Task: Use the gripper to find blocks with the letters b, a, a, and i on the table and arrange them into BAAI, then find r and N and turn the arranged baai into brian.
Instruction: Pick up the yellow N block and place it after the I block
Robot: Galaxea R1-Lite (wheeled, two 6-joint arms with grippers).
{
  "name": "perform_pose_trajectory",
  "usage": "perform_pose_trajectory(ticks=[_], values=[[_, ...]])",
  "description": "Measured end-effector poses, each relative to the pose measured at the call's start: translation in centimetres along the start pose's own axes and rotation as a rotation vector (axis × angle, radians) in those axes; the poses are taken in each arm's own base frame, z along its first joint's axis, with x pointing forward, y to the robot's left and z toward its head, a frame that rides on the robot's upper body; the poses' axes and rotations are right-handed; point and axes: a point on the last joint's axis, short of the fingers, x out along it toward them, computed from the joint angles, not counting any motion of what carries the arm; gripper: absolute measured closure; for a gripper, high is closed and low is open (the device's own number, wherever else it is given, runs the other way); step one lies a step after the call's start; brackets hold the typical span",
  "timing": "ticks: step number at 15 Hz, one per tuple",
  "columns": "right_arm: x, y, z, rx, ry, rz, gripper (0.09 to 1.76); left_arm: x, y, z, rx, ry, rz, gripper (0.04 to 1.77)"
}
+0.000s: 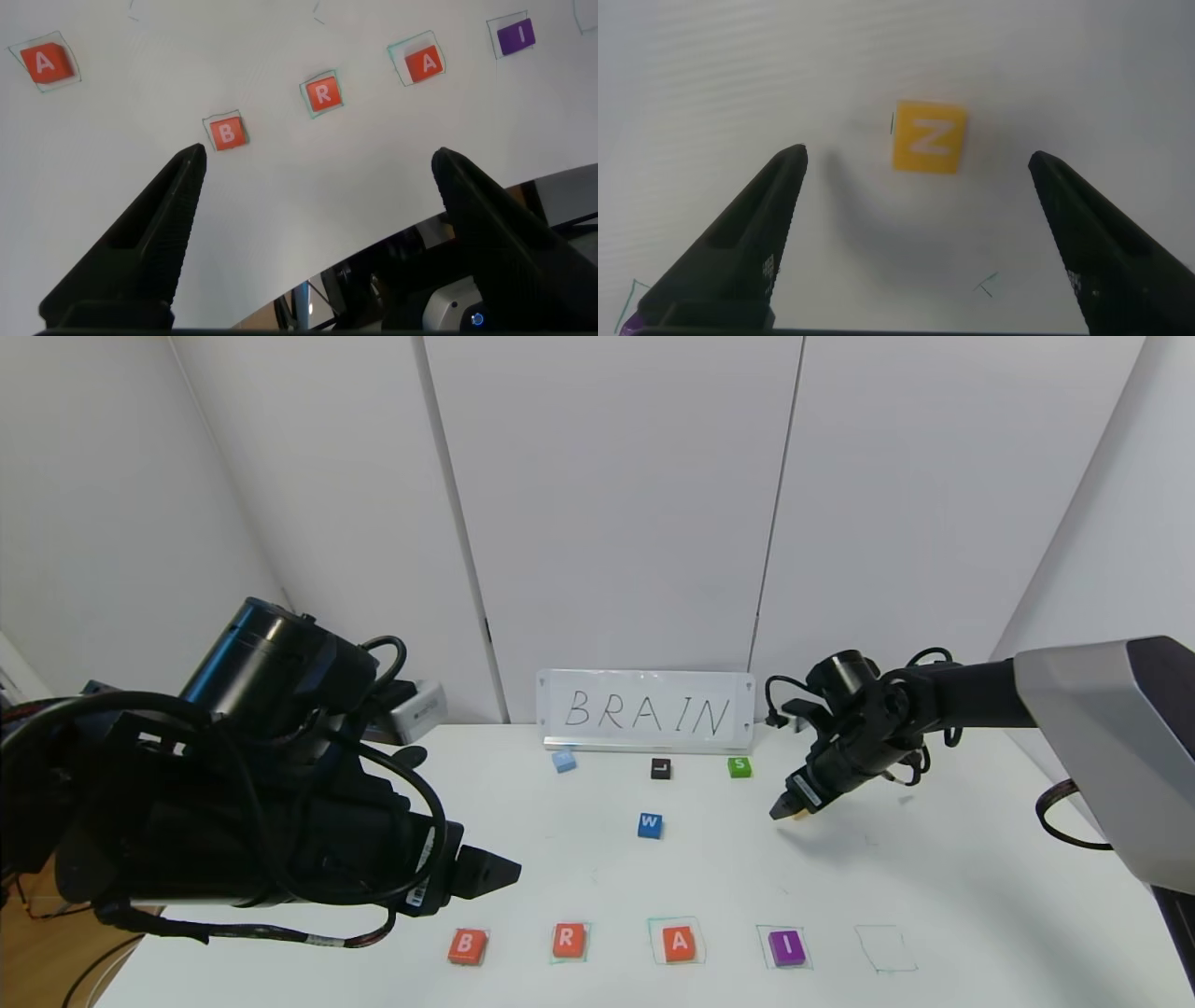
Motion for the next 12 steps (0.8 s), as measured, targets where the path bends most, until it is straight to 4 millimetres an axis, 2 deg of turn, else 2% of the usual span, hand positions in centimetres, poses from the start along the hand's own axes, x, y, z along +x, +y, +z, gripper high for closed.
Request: perform_pose_trajectory(ticks=[12], values=[[1.4, 0.1, 0.5, -0.005, -0.006, -0.003, 0.14, 0.0, -0.1, 0.0, 0.004, -0.001, -0.002, 0.09]])
